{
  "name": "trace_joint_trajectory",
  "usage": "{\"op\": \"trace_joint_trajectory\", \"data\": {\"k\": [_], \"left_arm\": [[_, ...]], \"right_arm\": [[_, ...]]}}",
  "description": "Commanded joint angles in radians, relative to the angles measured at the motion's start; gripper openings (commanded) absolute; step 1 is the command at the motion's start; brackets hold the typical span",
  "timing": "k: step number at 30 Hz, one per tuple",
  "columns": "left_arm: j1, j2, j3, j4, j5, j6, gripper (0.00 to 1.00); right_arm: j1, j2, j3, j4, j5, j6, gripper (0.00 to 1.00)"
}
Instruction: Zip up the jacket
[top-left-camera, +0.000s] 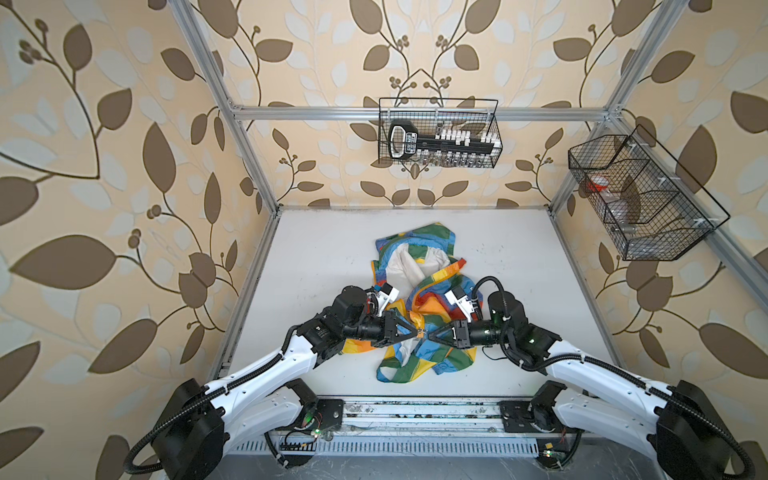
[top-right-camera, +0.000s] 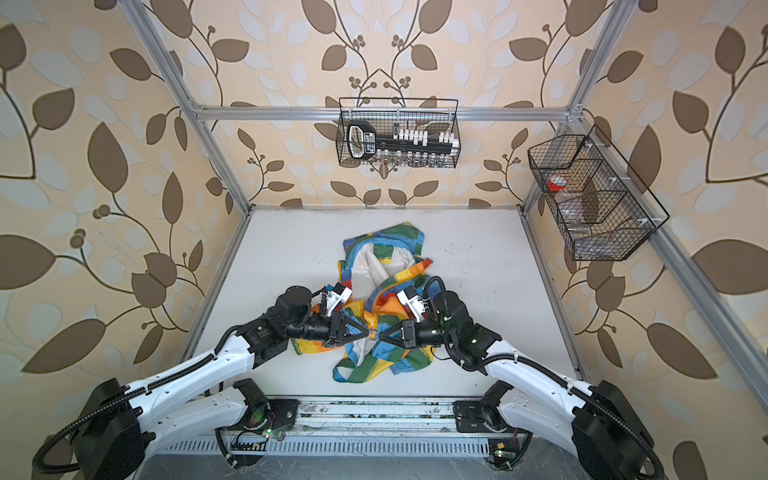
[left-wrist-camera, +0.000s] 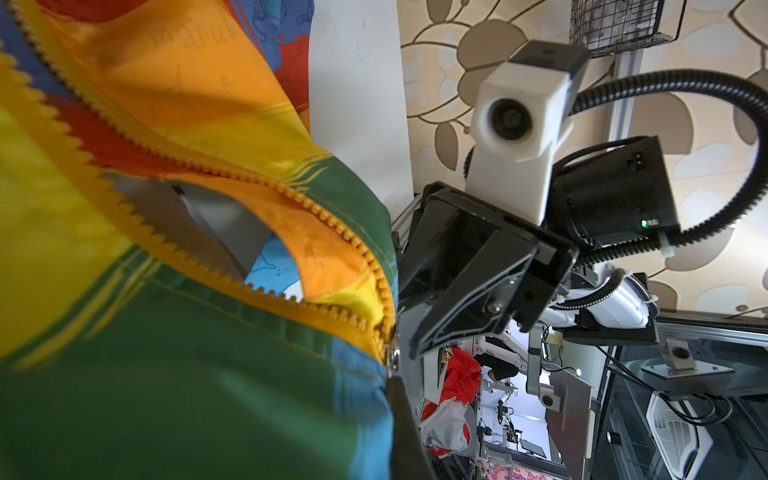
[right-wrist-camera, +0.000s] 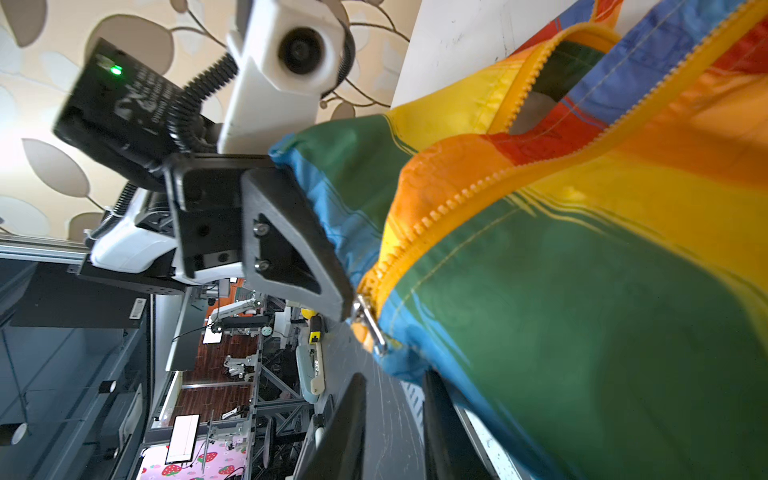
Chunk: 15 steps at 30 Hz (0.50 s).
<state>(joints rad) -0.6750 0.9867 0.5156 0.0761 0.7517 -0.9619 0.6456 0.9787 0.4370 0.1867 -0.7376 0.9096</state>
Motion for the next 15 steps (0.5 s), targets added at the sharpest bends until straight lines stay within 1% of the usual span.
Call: {"op": "trace_joint_trajectory", "data": {"k": [1, 4, 8, 11, 15], "left_arm": [[-0.005, -0.011, -0.014, 0.016, 0.02, 0.032, 0.0], [-0.005, -0.011, -0.015, 0.016, 0.021, 0.032, 0.0], [-0.005, -0.011, -0.015, 0.019, 0.023, 0.031, 0.0], [-0.005, -0.014, -0.014, 0.018, 0.024, 0.031, 0.0], [-0.005, -0.02, -0.013, 0.014, 0.026, 0.031, 0.0]], "right_arm": [[-0.029, -0.03, 0.002, 0.027, -0.022, 0.034, 0.29], [-0.034, -0.013, 0.024, 0.038, -0.024, 0.041, 0.31], [-0.009, 0.042, 0.046, 0.133, -0.036, 0.09, 0.32], [0.025, 0.083, 0.079, 0.138, -0.031, 0.079, 0.34], [0.035, 0.111, 0.096, 0.151, -0.027, 0.075, 0.35]]}}
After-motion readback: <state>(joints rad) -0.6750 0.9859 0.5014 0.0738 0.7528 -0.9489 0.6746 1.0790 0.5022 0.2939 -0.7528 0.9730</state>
